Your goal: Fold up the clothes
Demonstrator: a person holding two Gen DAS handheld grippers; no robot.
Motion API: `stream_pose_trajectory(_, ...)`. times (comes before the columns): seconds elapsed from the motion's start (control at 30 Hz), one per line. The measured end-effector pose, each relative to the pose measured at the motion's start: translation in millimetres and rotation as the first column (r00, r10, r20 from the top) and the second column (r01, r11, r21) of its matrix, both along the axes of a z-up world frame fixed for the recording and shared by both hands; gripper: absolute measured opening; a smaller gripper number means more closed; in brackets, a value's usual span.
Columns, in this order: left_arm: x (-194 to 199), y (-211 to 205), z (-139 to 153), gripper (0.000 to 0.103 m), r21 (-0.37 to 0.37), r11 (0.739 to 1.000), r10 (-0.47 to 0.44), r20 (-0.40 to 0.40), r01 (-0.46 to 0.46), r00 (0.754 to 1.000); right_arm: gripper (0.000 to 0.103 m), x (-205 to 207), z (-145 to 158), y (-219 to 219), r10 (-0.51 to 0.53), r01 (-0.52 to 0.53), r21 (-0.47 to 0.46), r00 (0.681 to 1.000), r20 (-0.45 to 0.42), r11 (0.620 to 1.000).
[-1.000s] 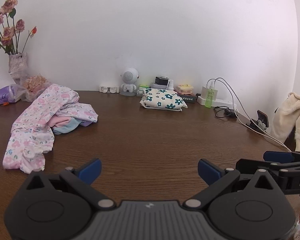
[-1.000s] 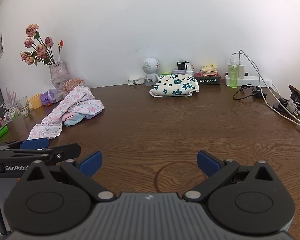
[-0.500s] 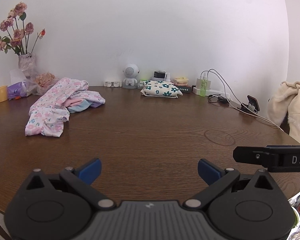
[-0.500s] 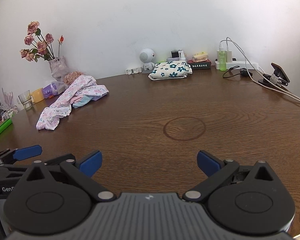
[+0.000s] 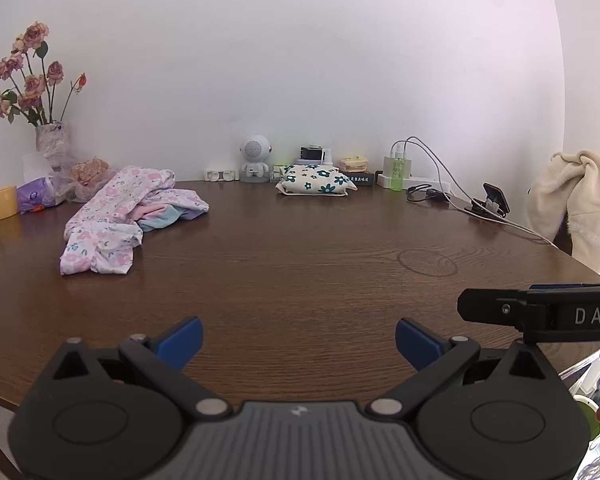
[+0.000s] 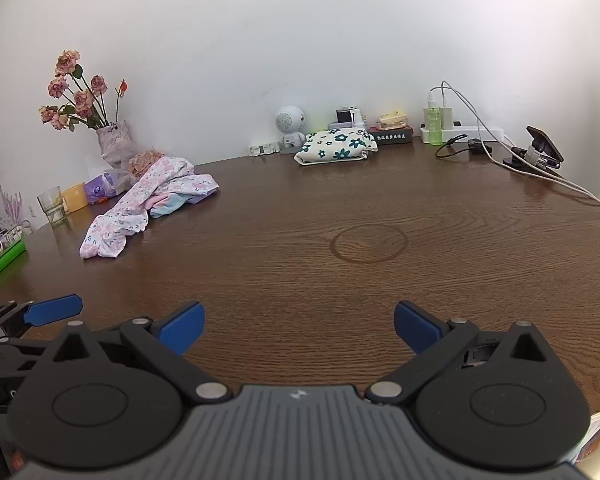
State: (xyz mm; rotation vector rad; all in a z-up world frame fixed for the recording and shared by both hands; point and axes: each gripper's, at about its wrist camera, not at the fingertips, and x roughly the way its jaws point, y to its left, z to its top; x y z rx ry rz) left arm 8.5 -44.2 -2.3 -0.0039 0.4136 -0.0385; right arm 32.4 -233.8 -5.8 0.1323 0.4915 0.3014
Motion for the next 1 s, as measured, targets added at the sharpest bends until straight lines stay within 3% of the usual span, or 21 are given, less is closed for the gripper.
stream_pose_trajectory(1.0, 0.9, 3.7, -1.8, 0.103, -0.033, 0.999, 0.039, -0.004, -0.040, 0.999, 0.103, 0.1, -4.7, -7.2, -0.008, 0.008, 0.022, 1.000, -0.011, 1.000)
